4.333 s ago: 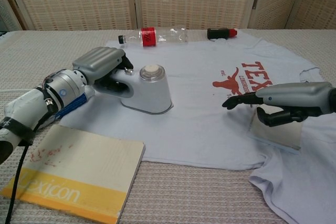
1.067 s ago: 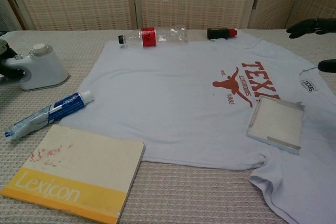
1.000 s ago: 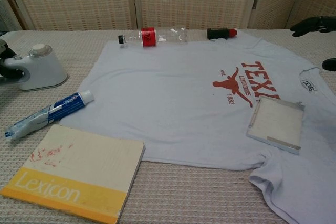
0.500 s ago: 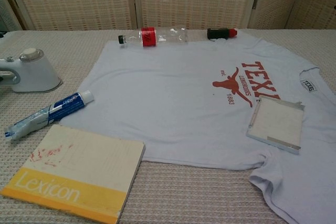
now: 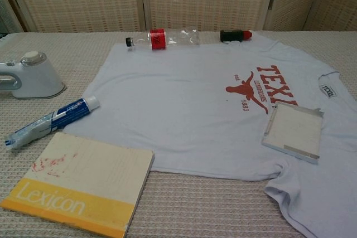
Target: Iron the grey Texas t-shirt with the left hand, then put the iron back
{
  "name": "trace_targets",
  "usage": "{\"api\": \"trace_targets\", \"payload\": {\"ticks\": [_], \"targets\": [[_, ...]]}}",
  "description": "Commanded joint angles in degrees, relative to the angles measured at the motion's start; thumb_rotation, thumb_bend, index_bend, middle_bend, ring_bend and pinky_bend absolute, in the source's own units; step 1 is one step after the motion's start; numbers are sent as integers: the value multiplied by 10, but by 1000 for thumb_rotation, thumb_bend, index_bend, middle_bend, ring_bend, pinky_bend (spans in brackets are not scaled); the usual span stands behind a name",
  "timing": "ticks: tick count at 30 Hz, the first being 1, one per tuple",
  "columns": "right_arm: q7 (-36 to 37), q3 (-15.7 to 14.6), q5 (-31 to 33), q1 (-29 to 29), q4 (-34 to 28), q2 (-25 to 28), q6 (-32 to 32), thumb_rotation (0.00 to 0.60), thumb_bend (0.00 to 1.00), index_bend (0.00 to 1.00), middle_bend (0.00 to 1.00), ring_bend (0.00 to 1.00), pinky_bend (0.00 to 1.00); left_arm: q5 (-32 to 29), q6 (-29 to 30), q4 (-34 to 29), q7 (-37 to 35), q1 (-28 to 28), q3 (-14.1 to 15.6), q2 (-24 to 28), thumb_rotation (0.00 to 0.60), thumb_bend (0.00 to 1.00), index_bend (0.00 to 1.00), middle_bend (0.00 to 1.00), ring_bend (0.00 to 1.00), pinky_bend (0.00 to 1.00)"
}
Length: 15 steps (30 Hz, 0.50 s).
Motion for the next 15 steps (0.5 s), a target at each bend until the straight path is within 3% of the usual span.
{"api": "trace_targets", "payload": {"ticks": [1,5,15], "targets": [[2,-7,-1,-26,3,-8,25,582,42,0,94,0,27,39,36,-68,12,45,40,48,600,113,258,301,198,227],[25,-11,-14,-55,9,-16,64,415,0,0,53,0,0,55,70,-145,43,79,66,88,600,93,155,214,114,163],[23,-7,-10,-112,41,-39,131,416,0,0,50,0,0,75,150,-226,85,148,101,113,600,91,167,215,115,161]]}}
